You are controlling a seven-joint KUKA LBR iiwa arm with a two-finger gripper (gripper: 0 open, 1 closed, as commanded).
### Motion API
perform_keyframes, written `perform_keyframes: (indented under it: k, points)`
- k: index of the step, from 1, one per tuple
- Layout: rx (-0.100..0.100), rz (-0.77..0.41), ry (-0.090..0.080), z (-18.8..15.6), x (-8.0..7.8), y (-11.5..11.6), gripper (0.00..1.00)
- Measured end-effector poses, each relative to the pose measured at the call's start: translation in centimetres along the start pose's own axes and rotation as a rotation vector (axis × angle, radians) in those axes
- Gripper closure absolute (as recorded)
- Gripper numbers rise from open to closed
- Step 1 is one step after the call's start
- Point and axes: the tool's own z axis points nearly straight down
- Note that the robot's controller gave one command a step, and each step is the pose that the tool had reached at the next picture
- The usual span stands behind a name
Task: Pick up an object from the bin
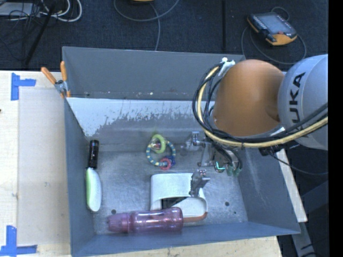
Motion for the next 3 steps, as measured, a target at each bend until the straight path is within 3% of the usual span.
perform_keyframes:
  k: [1, 2, 3]
  points:
    - [-0.001, 0.002, -0.008, -0.4, -0.1, 0.0, 0.0]
    - [-0.001, 0.008, -0.012, 6.5, -0.6, -2.3, 0.0]
    - [0.0, -0.015, -0.004, 10.8, -0.5, -2.9, 0.0]
